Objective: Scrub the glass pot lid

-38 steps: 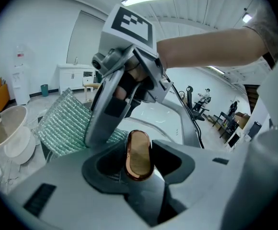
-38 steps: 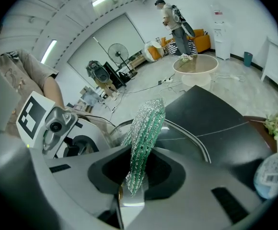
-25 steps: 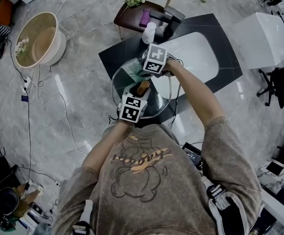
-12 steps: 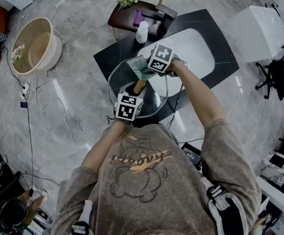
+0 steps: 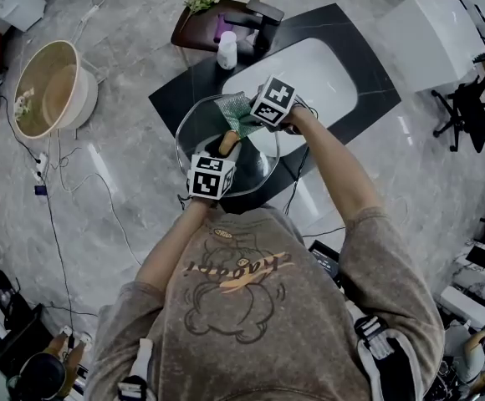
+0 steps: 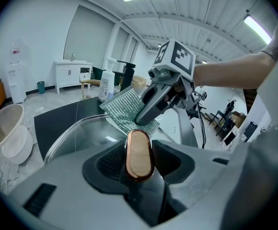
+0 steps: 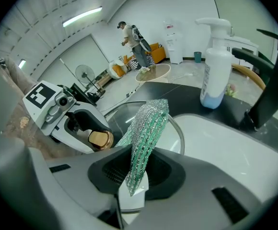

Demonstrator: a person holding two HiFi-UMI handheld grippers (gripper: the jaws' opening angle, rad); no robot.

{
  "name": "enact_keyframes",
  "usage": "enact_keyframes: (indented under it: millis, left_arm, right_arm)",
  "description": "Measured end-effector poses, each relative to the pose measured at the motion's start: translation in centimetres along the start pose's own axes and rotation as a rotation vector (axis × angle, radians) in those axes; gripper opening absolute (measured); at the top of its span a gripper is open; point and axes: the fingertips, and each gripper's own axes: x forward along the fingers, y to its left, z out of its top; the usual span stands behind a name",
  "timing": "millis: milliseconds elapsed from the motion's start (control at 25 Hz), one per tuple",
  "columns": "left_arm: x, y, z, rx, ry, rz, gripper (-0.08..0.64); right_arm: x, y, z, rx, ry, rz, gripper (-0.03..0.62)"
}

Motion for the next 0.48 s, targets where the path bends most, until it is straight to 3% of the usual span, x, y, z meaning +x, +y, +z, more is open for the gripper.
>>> enact_keyframes:
  millis: [480]
  left_arm:
    - [0.2, 0.0, 0.2, 0.027, 0.039, 0.000, 0.181]
  right_arm:
    - [-0.4, 2.3, -2.6, 0.096, -0.069, -0.059, 0.086]
